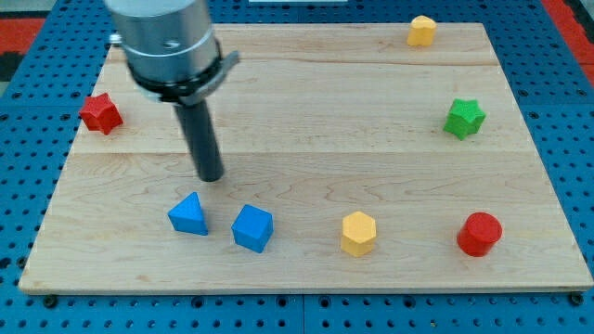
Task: Push the blue triangle slightly to the left
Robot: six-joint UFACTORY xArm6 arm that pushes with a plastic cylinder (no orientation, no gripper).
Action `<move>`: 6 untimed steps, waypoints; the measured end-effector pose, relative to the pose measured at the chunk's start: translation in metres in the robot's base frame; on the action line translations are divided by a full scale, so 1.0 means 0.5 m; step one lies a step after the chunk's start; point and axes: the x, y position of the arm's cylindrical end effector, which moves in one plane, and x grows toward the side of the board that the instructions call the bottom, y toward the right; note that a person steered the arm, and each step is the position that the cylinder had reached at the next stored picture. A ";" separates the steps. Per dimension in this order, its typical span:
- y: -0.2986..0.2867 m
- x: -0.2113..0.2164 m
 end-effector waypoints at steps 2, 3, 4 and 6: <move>0.005 0.059; 0.008 0.068; -0.078 0.072; -0.100 0.060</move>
